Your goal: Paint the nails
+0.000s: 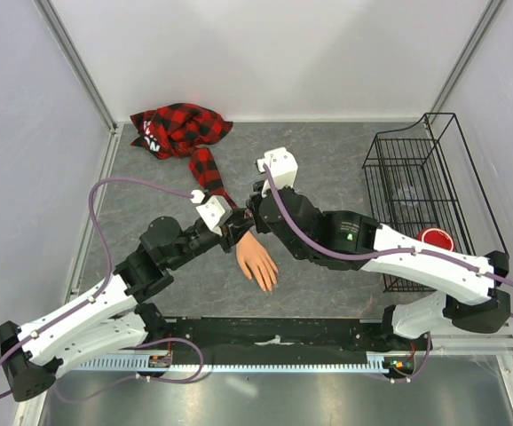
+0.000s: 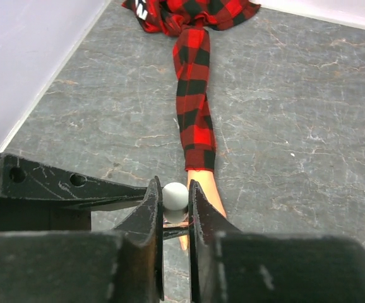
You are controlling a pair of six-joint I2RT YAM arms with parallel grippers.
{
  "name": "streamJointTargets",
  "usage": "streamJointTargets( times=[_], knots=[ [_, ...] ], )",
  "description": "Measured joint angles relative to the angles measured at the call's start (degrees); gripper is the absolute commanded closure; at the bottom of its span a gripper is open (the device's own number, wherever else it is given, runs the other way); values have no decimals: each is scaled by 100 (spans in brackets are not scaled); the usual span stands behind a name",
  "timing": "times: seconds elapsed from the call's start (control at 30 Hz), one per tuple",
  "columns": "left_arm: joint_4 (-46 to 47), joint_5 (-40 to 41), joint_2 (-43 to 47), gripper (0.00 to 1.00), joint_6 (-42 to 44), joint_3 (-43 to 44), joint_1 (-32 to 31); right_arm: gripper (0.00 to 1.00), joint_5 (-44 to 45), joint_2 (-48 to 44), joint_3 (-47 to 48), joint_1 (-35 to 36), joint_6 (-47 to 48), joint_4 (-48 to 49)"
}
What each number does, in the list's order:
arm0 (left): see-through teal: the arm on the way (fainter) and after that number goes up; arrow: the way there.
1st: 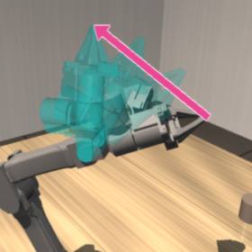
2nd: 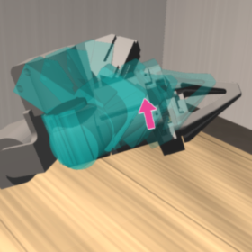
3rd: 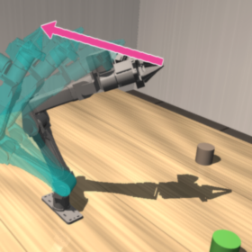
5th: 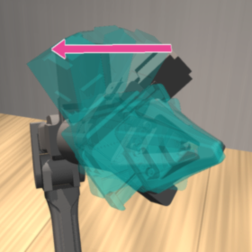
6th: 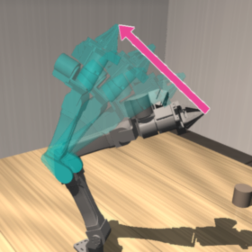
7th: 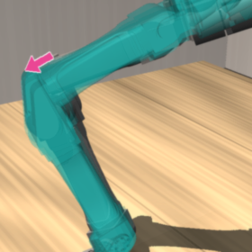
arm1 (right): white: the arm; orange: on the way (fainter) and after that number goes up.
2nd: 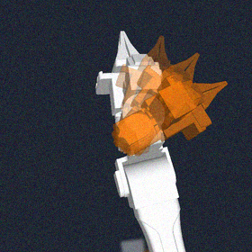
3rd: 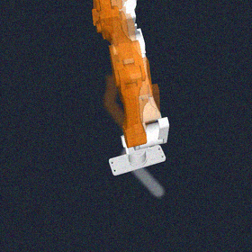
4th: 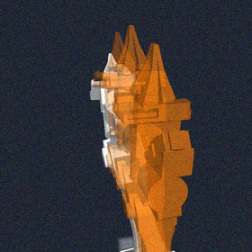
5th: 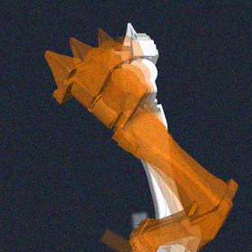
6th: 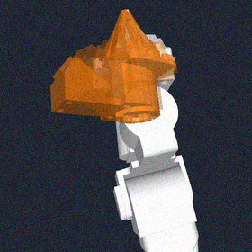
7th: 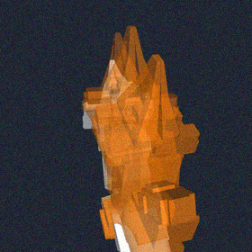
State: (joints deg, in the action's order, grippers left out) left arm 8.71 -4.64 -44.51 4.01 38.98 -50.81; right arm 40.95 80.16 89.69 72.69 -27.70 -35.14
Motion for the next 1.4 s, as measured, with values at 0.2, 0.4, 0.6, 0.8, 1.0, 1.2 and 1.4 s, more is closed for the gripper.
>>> streamJointTargets(
  times=[0.2,0.4,0.6,0.8,1.0,1.2,1.4],
  knots=[
    [-192,-118,39,98,-433,105,-2,64,-127,-79,2,63,120,9],
    [-807,4,-111,98,-1034,540,-2,36,-348,-81,92,87,269,-28],
    [-1357,-129,-70,98,-1381,881,0,9,-713,-334,326,98,726,-236],
    [-1572,-616,262,98,-1648,1054,11,19,-2463,-1016,339,-260,1412,-529],
    [-1556,-1665,396,98,-1993,1204,11,31,-4857,-1399,332,-1163,1939,-525],
    [-1405,-2717,391,98,-2389,1211,11,33,-6846,-1241,334,-1670,2166,-348],
    [-1281,-3034,442,98,-2540,1211,11,44,-7764,-1082,302,-1784,2155,-129]
  ],
)
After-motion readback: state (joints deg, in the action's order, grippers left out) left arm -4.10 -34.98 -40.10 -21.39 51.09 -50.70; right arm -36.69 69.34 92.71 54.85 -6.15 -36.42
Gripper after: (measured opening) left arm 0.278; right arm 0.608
